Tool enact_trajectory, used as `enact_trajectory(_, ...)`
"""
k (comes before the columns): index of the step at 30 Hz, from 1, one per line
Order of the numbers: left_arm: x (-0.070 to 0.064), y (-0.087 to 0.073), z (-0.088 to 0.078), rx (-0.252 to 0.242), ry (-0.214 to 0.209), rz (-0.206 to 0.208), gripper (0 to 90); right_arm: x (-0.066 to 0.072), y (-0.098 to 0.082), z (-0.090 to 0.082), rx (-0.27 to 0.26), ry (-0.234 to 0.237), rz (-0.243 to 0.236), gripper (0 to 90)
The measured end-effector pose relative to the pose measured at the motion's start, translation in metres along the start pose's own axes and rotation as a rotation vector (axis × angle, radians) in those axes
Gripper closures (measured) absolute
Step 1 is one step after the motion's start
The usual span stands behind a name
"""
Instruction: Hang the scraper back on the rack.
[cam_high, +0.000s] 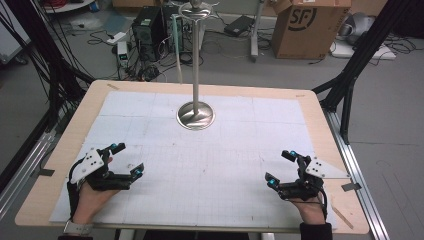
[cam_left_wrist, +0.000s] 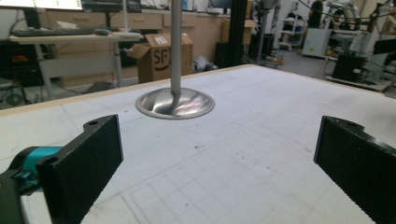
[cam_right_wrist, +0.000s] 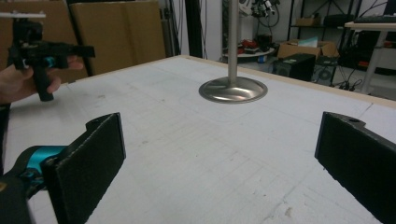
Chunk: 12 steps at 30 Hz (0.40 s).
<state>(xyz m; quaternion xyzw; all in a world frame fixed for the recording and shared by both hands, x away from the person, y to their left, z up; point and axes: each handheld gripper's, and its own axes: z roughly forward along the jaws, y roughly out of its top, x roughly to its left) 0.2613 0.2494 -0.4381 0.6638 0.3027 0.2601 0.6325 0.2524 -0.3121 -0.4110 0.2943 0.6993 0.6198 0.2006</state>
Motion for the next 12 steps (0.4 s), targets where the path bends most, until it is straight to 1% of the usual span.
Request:
enact_trajectory(1,0.0004,-0.0011,-0.0004,0.01,0.004,0.003,1.7,-0.0008,0.0,0.0001,-0.005,-0.003,-0.004,0.2)
enact_trajectory(2,0.0013,-0.0008,-0.0007,0.026,0.009,0.0,1.7,-0.0011,0.0002,0.0001,-0.007,-0.004,-0.005,0.3)
enact_trajectory(3,0.0021,0.0,-0.0017,0.031,0.016,-0.008,1.7,-0.0011,0.0004,0.0,-0.01,-0.005,-0.004,0.2)
enact_trajectory(4,0.0027,0.0006,-0.0025,0.016,0.023,-0.021,1.7,-0.0006,0.0007,-0.0003,-0.01,-0.003,0.0,0.2)
enact_trajectory(5,0.0035,0.0012,-0.0034,0.009,0.023,-0.03,1.7,-0.001,0.0009,-0.0004,-0.014,-0.004,-0.006,0.2)
enact_trajectory(6,0.0038,0.0018,-0.004,0.009,0.025,-0.032,1.7,-0.001,0.0009,-0.0005,-0.013,-0.004,-0.006,0.2)
enact_trajectory(7,0.0039,0.0027,-0.0044,0.016,0.037,-0.033,1.7,-0.0008,0.0006,-0.0007,-0.011,-0.004,-0.001,0.2)
enact_trajectory(10,0.0042,0.0046,-0.0054,0.051,0.064,-0.029,1.7,-0.0016,-0.0006,-0.0003,-0.002,-0.017,-0.002,0.2)
enact_trajectory(11,0.0047,0.0055,-0.0056,0.071,0.08,-0.03,1.7,-0.0019,-0.0008,-0.0005,0.002,-0.025,0.003,0.2)
enact_trajectory(12,0.0055,0.0069,-0.0057,0.098,0.108,-0.033,1.7,-0.0024,-0.0011,-0.0008,0.007,-0.039,0.009,0.2)
